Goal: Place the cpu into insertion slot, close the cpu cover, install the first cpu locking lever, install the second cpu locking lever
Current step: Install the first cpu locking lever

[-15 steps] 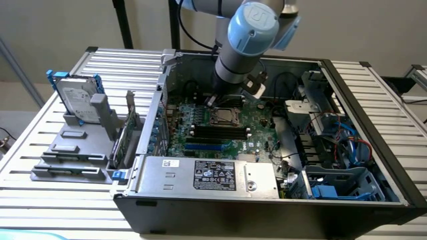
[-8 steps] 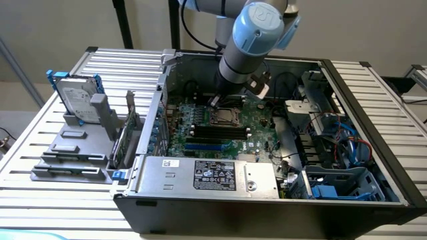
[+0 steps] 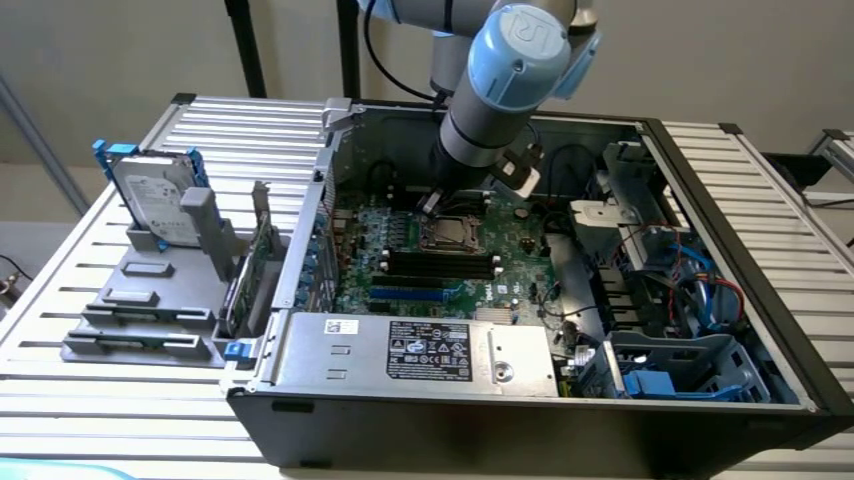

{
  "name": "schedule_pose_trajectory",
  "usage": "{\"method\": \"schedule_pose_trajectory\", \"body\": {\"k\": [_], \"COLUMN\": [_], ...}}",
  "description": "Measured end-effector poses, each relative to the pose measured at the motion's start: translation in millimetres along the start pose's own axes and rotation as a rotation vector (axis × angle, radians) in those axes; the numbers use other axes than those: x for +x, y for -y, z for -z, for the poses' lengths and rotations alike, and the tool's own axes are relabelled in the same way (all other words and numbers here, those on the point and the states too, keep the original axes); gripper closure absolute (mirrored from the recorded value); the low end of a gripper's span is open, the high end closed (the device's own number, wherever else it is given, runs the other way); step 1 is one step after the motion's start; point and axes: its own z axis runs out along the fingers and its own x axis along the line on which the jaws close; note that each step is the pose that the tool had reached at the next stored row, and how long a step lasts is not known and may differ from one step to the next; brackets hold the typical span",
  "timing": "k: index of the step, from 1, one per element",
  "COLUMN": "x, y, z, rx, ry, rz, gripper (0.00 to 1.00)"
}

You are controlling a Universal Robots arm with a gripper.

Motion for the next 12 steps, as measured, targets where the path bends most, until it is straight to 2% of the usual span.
{"method": "schedule_pose_trajectory", "body": {"k": [12], "x": [2.6], "y": [-1.9], "z": [-1.2], "rx": [-0.0014], "ry": [-0.0008], "rz": [-0.004], "gripper": [0.89]}}
